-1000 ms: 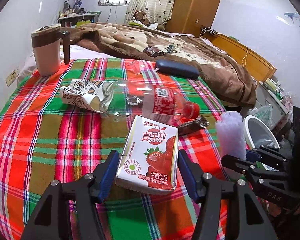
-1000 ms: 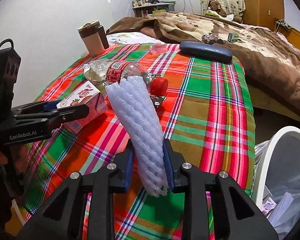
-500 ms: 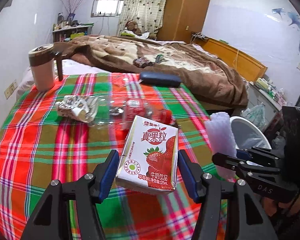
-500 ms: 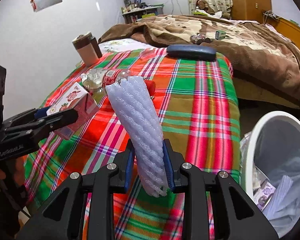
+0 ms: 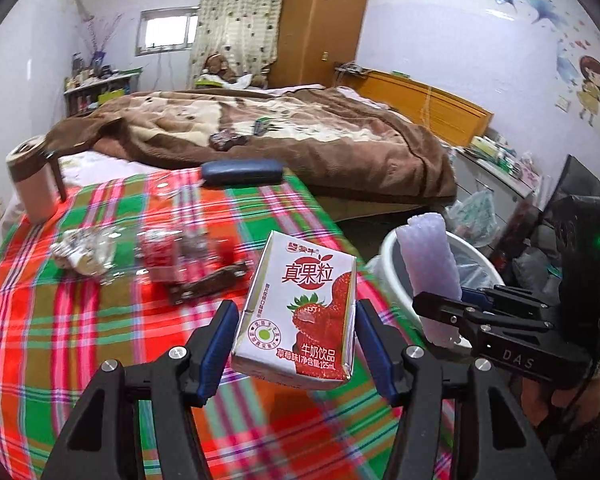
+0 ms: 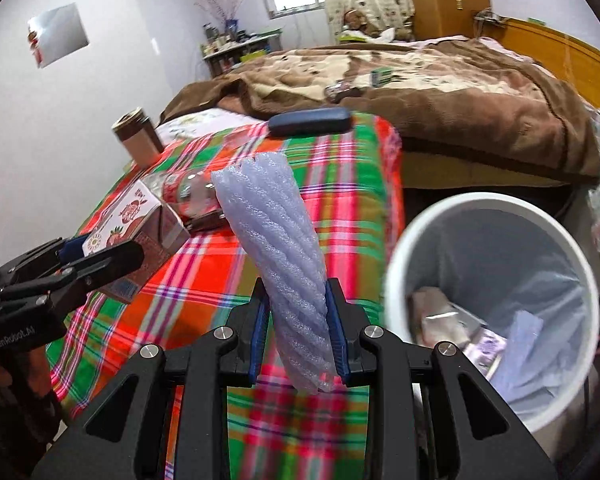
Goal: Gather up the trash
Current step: 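Carry the milk carton and foam sleeve over the bin with both tools, then open both tools to drop the carton and sleeve into the bin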
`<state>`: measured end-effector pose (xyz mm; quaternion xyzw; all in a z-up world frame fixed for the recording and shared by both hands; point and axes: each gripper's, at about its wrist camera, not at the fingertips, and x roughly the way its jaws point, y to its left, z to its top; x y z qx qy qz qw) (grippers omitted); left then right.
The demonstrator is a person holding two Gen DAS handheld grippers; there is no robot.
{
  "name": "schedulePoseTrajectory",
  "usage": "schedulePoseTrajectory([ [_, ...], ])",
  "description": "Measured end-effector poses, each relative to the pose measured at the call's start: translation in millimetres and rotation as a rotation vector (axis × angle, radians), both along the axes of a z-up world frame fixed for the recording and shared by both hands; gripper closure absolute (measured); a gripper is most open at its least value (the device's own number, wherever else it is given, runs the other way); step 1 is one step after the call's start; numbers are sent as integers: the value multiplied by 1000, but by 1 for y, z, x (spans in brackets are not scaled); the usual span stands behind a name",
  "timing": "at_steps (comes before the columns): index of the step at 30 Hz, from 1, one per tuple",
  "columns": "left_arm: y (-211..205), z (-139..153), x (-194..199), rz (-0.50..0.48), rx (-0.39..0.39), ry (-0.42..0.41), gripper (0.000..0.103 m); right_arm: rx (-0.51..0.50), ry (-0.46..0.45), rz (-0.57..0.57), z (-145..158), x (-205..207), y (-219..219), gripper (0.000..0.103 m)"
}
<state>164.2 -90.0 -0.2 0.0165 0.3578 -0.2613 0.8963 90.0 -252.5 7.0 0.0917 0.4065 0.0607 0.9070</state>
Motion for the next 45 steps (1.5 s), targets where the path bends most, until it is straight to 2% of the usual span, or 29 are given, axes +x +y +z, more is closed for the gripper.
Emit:
schedulePoseTrajectory([
  [17,-109,-9,-3,-173,-13,30,43,-35,36,-224,-4,-17,-75,74],
  [20,-127,-13,2,-196,-28,48,43,-75,53,-272,-8,-16,-88,74],
  [31,-184,-33,13,-257,21,93,43,-122,155,-331,-32,-7,-126,74],
  [35,-187,-38,15,-255,18,110,43,-133,175,-332,-37,-8,-131,69],
  [39,-188,-40,15,-247,27,112,43,-131,169,-331,-37,-10,-133,45],
  [45,-179,-34,12,-240,12,101,43,-117,156,-345,-35,-14,-132,45],
])
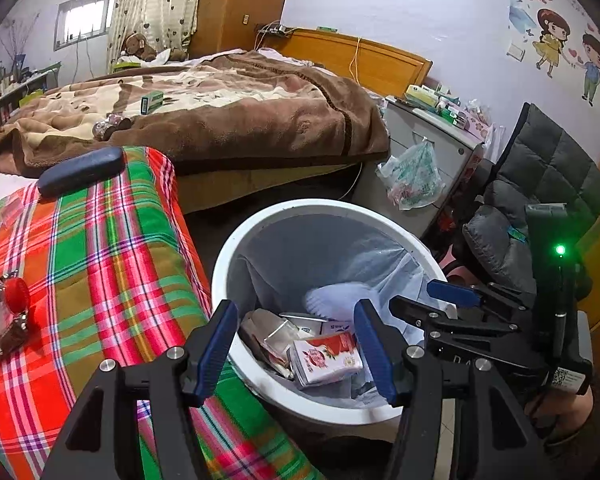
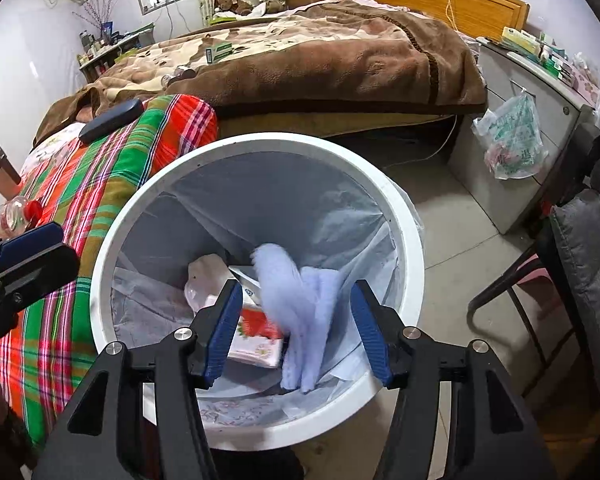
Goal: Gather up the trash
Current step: 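Open both tools to drop the carton and sleeve into the bin, then move both tools back over the bed toward the red bottle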
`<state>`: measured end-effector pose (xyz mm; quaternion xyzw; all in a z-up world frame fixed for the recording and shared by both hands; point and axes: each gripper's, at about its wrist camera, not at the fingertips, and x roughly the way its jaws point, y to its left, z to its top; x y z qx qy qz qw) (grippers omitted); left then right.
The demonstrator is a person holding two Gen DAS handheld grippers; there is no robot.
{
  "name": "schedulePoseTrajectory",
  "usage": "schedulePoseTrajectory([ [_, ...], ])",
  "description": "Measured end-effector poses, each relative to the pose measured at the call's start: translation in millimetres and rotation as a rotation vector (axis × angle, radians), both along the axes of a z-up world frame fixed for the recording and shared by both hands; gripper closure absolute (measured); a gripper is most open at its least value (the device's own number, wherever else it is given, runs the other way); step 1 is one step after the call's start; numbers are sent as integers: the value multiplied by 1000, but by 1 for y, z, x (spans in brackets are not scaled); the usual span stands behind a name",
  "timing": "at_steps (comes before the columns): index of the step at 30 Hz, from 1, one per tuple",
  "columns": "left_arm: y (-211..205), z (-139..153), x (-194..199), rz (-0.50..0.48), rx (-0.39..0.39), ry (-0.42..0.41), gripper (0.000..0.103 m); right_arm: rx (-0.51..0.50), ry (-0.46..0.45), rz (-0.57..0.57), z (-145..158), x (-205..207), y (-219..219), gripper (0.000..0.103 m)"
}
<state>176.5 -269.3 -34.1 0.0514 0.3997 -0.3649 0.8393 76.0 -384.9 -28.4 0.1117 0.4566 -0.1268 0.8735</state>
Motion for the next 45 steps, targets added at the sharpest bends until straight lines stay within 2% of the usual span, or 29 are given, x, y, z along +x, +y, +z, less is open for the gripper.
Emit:
schedulePoseTrajectory([
  [15,69,27,-9,101,-48,-64,43,-3,-97,98,24,-3,39,45],
  [28,161,38,-9,289,-51,-130,42,0,-140,234,33,15,91,45],
  [39,257,35,16,486,-55,-114,42,5,-159,419,36,50,156,45],
  [42,284,34,25,523,-75,-99,37,18,-167,461,37,56,173,45],
  [45,307,32,36,560,-81,-78,37,24,-176,518,39,65,191,45],
])
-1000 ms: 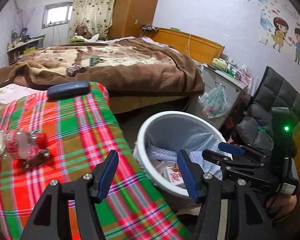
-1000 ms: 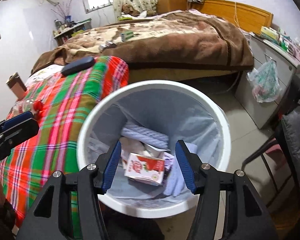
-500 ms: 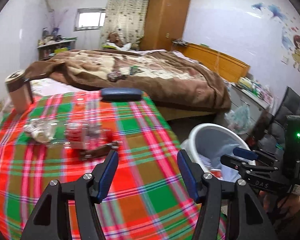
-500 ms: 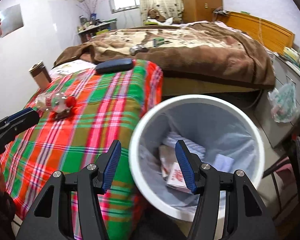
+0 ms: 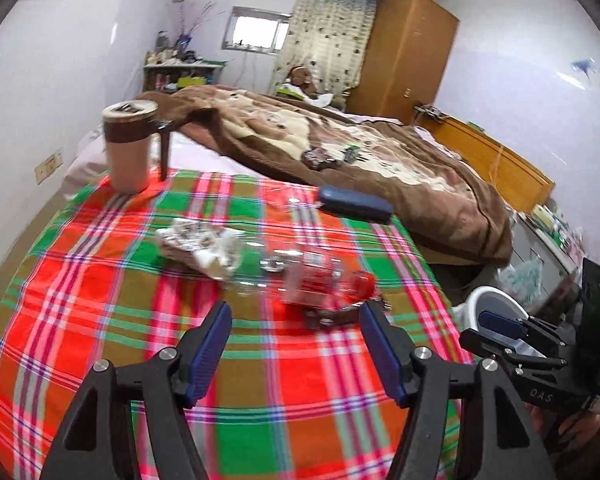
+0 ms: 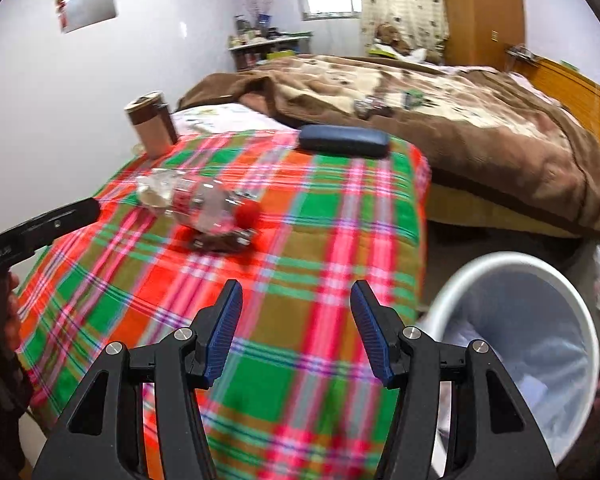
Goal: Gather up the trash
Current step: 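Move both tools back over the bed toward the red bottle, then grasp the red Coca-Cola bottle with the left tool while the right tool approaches a chocolate bar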
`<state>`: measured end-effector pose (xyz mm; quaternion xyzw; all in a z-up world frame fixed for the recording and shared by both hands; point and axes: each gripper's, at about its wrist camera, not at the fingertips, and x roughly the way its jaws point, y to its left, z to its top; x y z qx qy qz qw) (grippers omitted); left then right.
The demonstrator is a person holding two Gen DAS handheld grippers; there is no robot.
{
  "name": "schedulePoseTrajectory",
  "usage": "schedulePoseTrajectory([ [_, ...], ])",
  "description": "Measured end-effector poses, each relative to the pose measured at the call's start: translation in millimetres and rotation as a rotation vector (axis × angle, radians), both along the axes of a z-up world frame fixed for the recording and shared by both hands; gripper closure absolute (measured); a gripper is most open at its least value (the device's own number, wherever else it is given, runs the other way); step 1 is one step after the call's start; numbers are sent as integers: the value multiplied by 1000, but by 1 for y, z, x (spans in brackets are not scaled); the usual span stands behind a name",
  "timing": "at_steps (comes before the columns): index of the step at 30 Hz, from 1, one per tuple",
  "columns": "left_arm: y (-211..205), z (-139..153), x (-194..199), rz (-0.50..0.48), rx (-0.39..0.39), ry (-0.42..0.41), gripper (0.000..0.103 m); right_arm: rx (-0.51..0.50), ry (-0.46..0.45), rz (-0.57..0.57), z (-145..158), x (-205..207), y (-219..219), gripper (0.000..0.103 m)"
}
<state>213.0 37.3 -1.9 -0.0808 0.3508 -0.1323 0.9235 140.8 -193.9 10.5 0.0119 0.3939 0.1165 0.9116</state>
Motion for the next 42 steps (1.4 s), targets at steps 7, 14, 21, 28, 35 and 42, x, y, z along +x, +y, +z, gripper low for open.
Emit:
schedulePoseTrajectory([
  [7,35,-9,26,70,35,37,37,-15,-6,98,2,26,35,45],
  [14,49,-22,59,92,30,75,37,-5,-3,144,0,54,57,45],
  [21,54,-34,92,83,34,103,37,19,5,204,-3,80,64,45],
  [28,65,-41,100,101,20,120,37,108,98,291,-22,102,64,44],
  [35,72,-43,105,116,10,122,37,115,172,368,-28,80,75,43],
  [42,76,-41,101,120,4,116,37,97,207,366,-25,61,81,43],
])
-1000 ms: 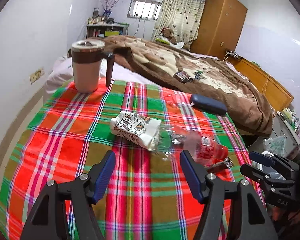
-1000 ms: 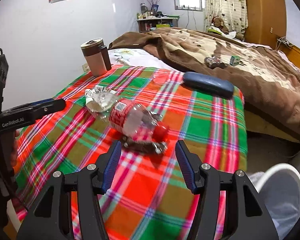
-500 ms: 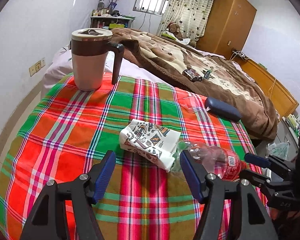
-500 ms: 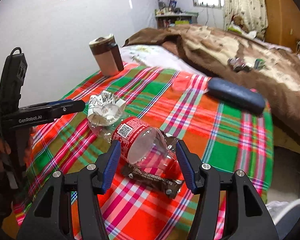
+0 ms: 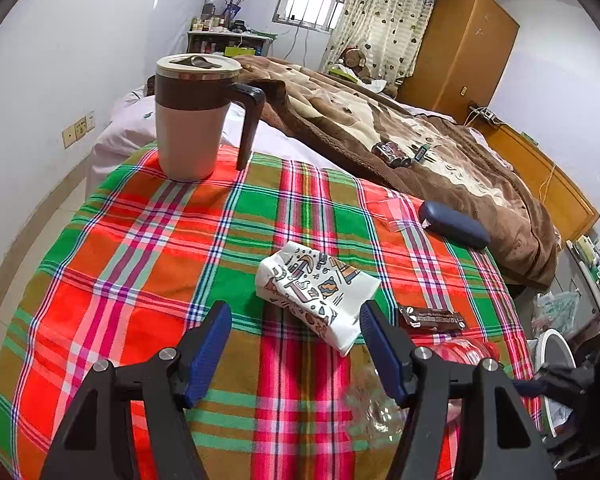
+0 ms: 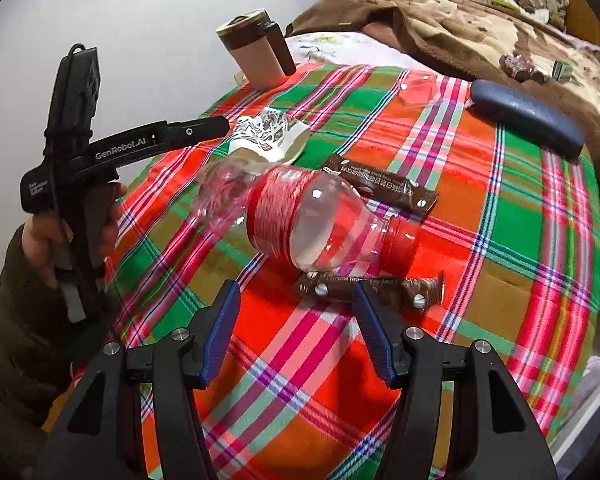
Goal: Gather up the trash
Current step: 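Grasp the red Coca-Cola bottle with the left tool while the right tool approaches a chocolate bar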
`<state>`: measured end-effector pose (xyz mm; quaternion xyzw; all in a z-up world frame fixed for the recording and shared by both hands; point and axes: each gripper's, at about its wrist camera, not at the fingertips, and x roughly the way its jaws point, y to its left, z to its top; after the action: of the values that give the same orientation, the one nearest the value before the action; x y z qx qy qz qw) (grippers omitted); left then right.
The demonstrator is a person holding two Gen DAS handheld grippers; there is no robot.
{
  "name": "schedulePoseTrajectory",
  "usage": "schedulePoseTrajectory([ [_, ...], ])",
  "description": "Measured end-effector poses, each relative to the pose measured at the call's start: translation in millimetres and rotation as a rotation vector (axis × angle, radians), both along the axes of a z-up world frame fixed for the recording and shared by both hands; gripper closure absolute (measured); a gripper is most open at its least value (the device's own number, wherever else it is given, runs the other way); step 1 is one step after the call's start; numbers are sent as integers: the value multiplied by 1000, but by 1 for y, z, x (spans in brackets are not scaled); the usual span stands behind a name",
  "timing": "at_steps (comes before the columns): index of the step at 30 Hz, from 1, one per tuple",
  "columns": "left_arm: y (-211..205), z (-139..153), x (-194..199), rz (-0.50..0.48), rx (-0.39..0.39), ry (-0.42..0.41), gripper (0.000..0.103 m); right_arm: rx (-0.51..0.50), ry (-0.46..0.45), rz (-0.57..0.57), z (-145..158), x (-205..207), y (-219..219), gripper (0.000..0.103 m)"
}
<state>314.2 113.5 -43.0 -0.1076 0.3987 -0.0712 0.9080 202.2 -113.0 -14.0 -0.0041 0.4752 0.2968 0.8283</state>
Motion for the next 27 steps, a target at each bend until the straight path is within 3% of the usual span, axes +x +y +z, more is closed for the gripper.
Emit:
schedulePoseTrajectory([
  [4,8,4,-8,18,-3,-12,37,-73,-166,-30,20,-3,-1,43],
  [8,14,6,-12,31,-1,-17,37,68,-111,-86,25,10,-5,43],
  [11,17,4,-14,42,-7,-7,37,82,-113,-108,26,26,13,43],
  [16,19,3,-21,37,-1,0,37,88,-34,-21,13,44,55,43],
  [20,21,4,-25,34,-2,-6,37,84,-14,114,10,21,66,43],
  [24,20,6,-29,17,-6,-16,37,17,-88,98,14,-2,48,43],
  [27,11,11,-35,-29,-6,-26,37,122,-121,5,27,-9,12,43],
])
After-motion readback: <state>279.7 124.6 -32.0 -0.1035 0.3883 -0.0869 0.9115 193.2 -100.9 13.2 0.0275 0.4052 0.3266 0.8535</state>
